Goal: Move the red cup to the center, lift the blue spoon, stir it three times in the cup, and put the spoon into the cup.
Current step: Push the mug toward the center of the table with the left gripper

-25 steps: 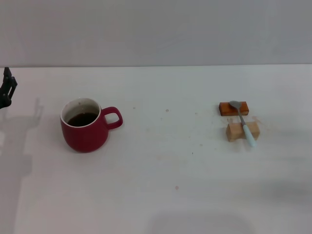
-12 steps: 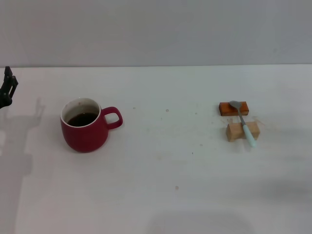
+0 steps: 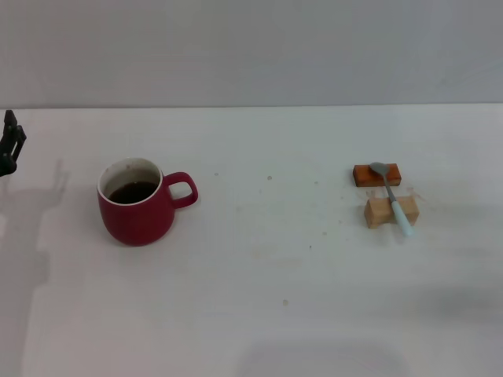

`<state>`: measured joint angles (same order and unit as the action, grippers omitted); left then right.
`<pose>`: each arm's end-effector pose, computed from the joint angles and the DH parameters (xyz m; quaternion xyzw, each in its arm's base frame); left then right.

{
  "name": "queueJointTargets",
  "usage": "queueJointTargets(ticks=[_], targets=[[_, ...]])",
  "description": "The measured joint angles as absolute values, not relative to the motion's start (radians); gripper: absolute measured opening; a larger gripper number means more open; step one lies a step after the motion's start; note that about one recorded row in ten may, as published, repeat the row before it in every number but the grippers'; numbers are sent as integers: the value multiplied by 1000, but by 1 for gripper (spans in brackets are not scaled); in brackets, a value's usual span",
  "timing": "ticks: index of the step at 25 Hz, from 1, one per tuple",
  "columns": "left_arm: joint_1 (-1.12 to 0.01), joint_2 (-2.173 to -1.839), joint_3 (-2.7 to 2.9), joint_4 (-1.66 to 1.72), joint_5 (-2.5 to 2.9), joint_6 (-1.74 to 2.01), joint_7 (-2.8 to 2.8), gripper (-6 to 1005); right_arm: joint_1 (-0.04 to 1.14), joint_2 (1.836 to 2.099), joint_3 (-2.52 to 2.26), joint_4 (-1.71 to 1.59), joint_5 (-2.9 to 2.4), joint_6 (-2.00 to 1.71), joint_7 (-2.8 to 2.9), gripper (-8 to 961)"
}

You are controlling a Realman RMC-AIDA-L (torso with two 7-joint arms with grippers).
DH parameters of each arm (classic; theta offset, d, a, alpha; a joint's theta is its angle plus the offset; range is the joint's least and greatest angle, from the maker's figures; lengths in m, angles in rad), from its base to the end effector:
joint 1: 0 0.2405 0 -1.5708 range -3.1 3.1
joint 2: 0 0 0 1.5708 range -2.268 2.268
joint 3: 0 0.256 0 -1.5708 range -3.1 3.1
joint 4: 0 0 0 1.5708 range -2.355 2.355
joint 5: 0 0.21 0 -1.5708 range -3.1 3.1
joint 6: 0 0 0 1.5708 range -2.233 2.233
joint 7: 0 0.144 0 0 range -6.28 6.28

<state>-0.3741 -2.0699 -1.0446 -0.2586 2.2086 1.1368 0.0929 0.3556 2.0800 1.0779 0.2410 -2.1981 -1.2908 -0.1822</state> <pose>-0.3500 0.3282 0.0183 -0.6107 -0.2312 -0.2491 0.7152 0.3464 0.3154 0.0359 -0.5758 0.1690 0.2463 0.7611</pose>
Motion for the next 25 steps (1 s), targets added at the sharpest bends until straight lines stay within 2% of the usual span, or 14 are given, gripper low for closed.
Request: queueJointTargets(ticks=[25], targets=[[-367, -2070, -1031, -255, 2209, 1130, 94, 844, 356, 2080, 1078, 239, -2198, -1289, -175, 810]])
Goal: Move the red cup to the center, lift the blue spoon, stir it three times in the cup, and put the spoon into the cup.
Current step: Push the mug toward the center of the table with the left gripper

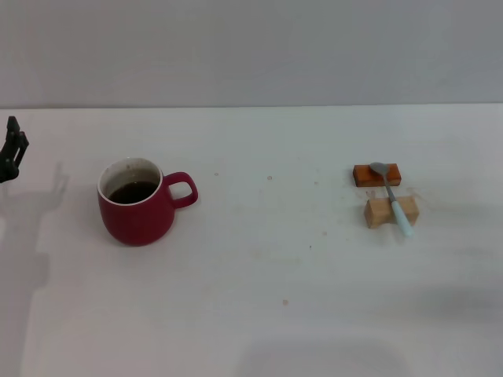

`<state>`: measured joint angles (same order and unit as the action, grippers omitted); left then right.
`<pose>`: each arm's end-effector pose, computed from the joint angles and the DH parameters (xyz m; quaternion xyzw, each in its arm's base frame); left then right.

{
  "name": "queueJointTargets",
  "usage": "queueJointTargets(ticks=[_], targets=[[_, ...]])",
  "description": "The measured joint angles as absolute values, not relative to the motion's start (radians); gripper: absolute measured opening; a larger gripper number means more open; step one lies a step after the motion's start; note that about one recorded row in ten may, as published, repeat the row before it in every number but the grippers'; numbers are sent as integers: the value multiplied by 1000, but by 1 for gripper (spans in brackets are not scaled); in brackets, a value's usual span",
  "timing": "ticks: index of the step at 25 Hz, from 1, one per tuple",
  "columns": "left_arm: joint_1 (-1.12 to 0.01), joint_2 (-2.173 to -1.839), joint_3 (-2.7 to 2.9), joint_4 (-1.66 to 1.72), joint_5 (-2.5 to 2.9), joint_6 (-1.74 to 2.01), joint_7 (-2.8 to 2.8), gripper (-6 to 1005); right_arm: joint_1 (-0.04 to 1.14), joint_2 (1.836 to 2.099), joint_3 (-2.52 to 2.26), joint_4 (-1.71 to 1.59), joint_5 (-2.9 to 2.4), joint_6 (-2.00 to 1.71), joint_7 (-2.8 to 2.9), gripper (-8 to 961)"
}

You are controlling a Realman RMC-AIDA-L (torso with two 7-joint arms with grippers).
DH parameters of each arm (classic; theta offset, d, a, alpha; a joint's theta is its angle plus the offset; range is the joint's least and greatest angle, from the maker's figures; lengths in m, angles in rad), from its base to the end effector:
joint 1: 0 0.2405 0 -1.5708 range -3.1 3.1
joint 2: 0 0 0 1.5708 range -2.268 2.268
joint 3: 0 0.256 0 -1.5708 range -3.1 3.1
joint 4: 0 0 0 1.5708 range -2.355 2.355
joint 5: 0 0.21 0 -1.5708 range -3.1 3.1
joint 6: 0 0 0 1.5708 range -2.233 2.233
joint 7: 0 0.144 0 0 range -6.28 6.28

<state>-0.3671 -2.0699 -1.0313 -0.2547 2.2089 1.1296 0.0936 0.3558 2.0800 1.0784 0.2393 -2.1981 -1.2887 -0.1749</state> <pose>-0.3528 0.3251 0.0156 -0.6166 -0.2335 -0.2420 0.7119 0.3470 0.3153 0.0358 -0.5756 0.1719 0.2477 0.7601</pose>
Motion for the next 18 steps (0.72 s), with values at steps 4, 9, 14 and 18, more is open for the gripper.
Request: queueJointTargets(ticks=[4, 9, 14, 18], targets=[[-369, -2070, -1024, -257, 2209, 1129, 94, 844, 356, 2080, 1078, 238, -2198, -1288, -175, 810], [-371, -2071, -1025, -257, 2209, 1129, 94, 844, 356, 2080, 1078, 238, -2198, -1288, -174, 810], [-375, -2071, -1025, -248, 2208, 1116, 94, 843, 357, 2080, 1078, 238, -2198, -1289, -174, 810], [-371, -2070, -1025, -247, 2209, 1107, 94, 843, 357, 2080, 1078, 238, -2198, -1290, -174, 810]])
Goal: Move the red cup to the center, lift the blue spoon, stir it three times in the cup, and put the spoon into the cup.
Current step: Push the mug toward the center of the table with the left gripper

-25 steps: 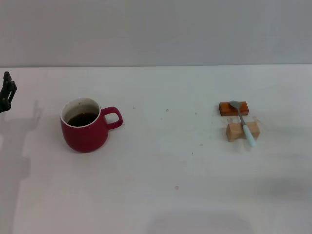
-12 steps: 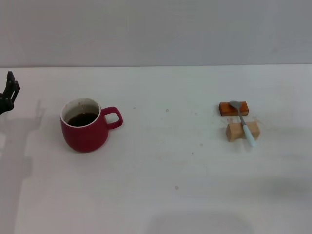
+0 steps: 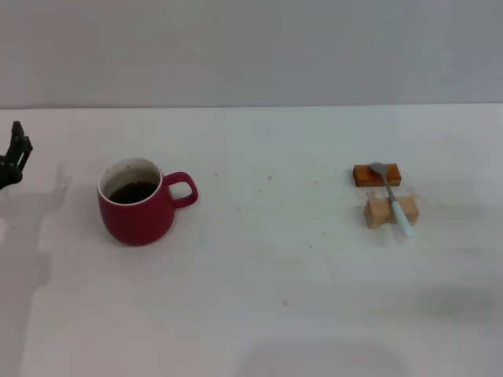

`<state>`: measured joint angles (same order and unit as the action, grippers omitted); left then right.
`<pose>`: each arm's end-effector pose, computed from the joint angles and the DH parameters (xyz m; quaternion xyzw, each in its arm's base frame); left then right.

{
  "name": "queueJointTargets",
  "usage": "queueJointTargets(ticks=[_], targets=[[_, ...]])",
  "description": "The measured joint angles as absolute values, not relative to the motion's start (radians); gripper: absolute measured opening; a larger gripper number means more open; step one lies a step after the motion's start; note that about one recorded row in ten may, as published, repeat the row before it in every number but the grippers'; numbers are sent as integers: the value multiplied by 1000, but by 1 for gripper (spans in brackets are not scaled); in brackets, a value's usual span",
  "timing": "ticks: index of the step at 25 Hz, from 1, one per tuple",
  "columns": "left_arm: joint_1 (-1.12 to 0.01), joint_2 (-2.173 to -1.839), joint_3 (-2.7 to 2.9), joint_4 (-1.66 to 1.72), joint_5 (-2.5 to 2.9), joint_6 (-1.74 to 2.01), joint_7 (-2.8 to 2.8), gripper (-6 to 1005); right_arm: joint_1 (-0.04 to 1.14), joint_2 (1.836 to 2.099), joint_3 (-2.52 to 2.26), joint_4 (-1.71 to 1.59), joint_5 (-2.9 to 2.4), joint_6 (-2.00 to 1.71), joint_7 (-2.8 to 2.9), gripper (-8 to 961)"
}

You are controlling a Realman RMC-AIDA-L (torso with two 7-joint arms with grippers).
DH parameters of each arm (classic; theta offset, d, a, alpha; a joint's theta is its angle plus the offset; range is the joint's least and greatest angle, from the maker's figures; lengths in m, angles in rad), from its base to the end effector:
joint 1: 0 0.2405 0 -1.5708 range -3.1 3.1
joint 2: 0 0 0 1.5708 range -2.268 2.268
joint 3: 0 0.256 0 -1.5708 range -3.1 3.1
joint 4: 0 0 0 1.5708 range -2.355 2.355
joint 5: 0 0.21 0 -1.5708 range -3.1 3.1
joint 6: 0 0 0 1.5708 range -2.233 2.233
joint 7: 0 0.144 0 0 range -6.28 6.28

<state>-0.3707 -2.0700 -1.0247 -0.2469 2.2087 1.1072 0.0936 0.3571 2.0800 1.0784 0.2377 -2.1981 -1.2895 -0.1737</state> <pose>-0.3553 0.3254 0.0127 -0.6233 -0.2393 -0.2327 0.7072 0.3469 0.3155 0.0359 -0.5756 0.1716 0.2481 0.7600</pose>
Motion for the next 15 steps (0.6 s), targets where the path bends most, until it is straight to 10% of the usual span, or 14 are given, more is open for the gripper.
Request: queueJointTargets(ticks=[15], targets=[[-372, -2068, -1025, -244, 2209, 1107, 94, 843, 362, 2080, 1078, 238, -2198, -1289, -173, 811]])
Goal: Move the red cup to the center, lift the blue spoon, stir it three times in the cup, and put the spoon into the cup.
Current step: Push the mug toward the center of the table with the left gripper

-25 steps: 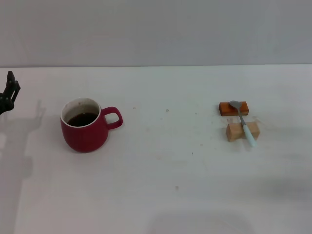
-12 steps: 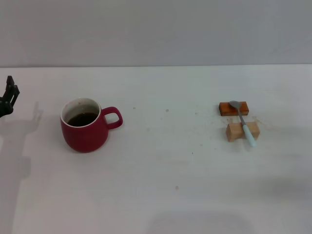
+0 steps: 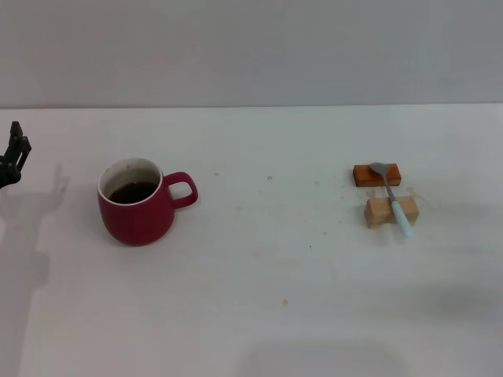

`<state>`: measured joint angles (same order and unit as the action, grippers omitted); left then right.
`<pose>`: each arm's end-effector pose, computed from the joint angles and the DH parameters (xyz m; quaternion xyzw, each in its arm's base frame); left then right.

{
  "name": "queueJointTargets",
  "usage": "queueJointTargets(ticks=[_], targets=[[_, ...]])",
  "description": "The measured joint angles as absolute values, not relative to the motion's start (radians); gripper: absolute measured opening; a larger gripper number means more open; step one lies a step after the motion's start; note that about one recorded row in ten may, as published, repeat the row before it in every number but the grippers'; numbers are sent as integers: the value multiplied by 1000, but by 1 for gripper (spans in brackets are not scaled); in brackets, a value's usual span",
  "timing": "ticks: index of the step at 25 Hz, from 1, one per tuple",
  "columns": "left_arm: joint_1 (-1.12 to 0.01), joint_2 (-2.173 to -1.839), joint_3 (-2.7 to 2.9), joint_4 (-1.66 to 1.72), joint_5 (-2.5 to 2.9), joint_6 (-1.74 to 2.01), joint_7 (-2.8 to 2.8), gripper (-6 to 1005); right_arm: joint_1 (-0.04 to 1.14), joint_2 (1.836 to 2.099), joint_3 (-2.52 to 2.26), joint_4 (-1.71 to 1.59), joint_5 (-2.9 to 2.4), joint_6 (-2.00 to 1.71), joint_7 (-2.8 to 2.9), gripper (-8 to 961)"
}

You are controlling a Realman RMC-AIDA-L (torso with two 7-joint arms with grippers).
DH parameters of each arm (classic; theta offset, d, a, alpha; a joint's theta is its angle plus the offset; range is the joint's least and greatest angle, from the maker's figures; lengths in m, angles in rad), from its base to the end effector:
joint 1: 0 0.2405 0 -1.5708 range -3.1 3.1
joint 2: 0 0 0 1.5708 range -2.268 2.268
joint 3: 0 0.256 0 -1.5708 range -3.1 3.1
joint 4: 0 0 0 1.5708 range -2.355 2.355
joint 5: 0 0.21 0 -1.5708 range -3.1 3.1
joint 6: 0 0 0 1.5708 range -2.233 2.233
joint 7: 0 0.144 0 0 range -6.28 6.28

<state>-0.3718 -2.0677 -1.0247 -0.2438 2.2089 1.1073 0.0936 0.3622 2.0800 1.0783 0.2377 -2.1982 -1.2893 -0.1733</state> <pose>-0.3562 0.3256 0.0139 -0.6236 -0.2381 -0.2311 0.7078 0.3453 0.3173 0.0359 -0.5761 0.1703 0.2502 0.7593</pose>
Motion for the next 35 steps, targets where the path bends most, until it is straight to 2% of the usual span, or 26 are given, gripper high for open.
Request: queueJointTargets(ticks=[35], targets=[[-376, -2068, -1025, -245, 2209, 1109, 94, 842, 358, 2083, 1078, 238, -2198, -1287, -173, 811]])
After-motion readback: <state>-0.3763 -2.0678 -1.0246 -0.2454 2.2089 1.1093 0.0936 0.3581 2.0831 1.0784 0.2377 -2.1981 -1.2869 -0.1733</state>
